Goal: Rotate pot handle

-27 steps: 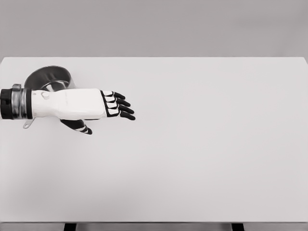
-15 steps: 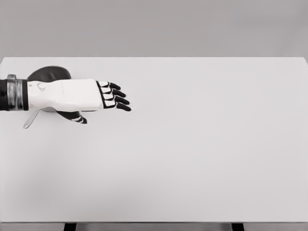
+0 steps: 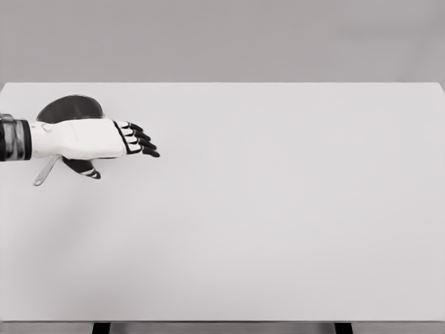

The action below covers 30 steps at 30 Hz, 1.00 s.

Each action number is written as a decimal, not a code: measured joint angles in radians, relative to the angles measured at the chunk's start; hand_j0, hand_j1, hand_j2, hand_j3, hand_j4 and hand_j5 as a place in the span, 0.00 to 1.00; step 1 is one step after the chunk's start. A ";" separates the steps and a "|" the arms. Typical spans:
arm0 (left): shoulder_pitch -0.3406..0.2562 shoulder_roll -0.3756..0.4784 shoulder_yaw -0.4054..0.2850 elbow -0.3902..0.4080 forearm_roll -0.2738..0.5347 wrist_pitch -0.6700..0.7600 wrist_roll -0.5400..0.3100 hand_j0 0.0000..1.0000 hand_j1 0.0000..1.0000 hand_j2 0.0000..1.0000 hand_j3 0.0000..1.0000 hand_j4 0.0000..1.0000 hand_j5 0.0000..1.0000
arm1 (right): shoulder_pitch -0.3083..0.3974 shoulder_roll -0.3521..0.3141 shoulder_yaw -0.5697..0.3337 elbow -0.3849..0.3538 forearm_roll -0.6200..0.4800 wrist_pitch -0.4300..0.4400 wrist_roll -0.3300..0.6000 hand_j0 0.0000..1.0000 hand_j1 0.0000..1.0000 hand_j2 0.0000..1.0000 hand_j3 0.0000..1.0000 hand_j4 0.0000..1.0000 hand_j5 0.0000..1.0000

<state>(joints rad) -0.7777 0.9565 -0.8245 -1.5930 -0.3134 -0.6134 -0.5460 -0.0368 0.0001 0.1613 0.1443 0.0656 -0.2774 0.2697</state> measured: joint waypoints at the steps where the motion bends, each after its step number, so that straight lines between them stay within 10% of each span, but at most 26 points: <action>1: 0.005 0.001 0.001 -0.013 -0.006 0.000 0.001 1.00 1.00 1.00 1.00 1.00 1.00 | 0.000 0.000 0.000 0.000 0.000 0.000 0.000 1.00 1.00 1.00 1.00 1.00 1.00; 9: 0.043 0.020 0.007 -0.007 -0.077 0.001 0.299 1.00 1.00 1.00 1.00 1.00 1.00 | 0.000 0.000 0.000 0.000 0.000 0.000 0.000 1.00 1.00 1.00 1.00 1.00 1.00; 18: 0.077 0.056 -0.004 -0.009 -0.203 0.001 0.239 1.00 1.00 1.00 1.00 1.00 1.00 | 0.000 0.000 0.000 0.000 0.000 0.000 0.000 1.00 1.00 1.00 1.00 1.00 1.00; 30: 0.078 0.071 -0.004 0.083 -0.035 0.001 0.233 1.00 1.00 1.00 1.00 1.00 1.00 | 0.000 0.000 0.000 0.000 0.000 0.000 0.000 1.00 1.00 1.00 1.00 1.00 1.00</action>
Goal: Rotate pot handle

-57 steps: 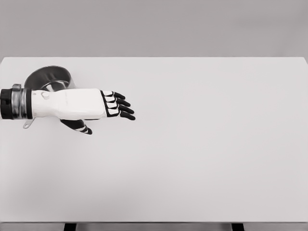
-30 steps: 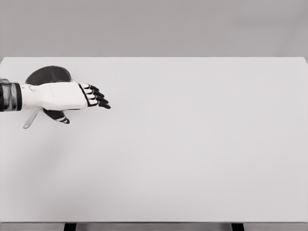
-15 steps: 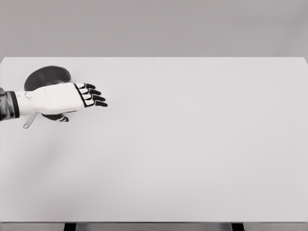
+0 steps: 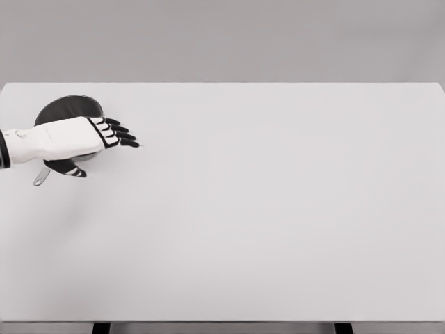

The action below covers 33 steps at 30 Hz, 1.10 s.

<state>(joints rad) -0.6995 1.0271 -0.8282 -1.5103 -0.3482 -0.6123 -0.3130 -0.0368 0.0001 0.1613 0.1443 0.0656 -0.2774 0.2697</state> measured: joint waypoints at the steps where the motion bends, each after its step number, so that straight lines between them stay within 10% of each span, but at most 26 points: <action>1: 0.002 0.000 0.000 0.008 0.001 0.000 0.000 1.00 1.00 1.00 1.00 1.00 1.00 | 0.000 0.000 0.000 0.000 0.000 0.000 0.000 1.00 1.00 1.00 1.00 1.00 1.00; 10: 0.006 0.002 0.013 -0.004 0.047 0.000 0.011 1.00 1.00 1.00 1.00 1.00 1.00 | 0.000 0.000 0.000 0.000 0.000 0.000 0.000 1.00 1.00 1.00 1.00 1.00 1.00; 20: 0.275 0.045 0.213 -0.177 0.214 0.000 0.170 1.00 1.00 1.00 1.00 1.00 1.00 | 0.000 0.000 0.000 0.000 0.000 0.000 0.000 1.00 1.00 1.00 1.00 1.00 1.00; 33: 0.357 0.074 0.271 -0.199 0.170 0.173 0.344 1.00 1.00 1.00 1.00 1.00 1.00 | 0.000 0.000 0.000 0.000 0.000 0.000 0.000 1.00 1.00 1.00 1.00 1.00 1.00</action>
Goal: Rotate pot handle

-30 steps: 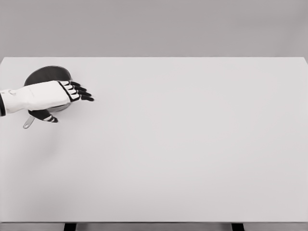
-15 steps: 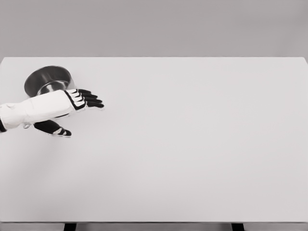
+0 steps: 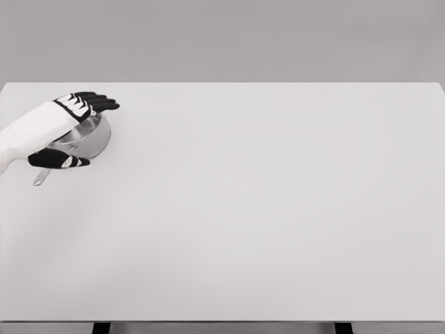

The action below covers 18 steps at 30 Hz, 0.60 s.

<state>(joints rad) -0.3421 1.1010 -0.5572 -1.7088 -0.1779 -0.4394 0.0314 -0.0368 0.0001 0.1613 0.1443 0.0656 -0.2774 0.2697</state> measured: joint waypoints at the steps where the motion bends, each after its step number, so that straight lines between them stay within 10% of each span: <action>1: 0.002 0.000 0.000 -0.001 -0.008 0.022 0.001 1.00 1.00 1.00 1.00 1.00 1.00 | 0.000 0.000 0.000 0.000 0.000 0.000 0.000 1.00 1.00 1.00 1.00 1.00 1.00; 18: 0.049 -0.041 0.003 -0.010 -0.097 0.222 0.004 1.00 1.00 1.00 1.00 1.00 1.00 | 0.000 0.000 0.000 0.000 0.000 0.000 0.000 1.00 1.00 1.00 1.00 1.00 1.00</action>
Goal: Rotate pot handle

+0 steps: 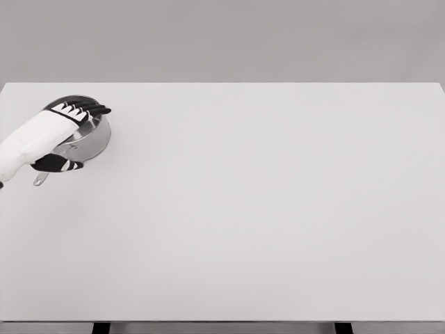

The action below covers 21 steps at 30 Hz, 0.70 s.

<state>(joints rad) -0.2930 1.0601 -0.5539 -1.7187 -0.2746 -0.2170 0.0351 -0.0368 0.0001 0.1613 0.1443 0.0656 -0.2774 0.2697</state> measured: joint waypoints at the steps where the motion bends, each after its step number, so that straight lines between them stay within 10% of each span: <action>1: 0.000 -0.004 0.001 0.002 0.000 0.001 0.000 1.00 1.00 1.00 1.00 1.00 1.00 | 0.000 0.000 0.000 0.000 0.000 0.000 0.000 1.00 1.00 1.00 1.00 1.00 1.00; 21: 0.003 -0.049 0.000 0.050 -0.164 0.005 -0.003 1.00 1.00 1.00 1.00 1.00 1.00 | 0.000 0.000 0.000 0.000 0.000 0.000 0.000 1.00 1.00 1.00 1.00 1.00 1.00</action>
<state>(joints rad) -0.2899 1.0113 -0.5540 -1.6682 -0.4391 -0.2125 0.0321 -0.0368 0.0001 0.1613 0.1442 0.0656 -0.2774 0.2697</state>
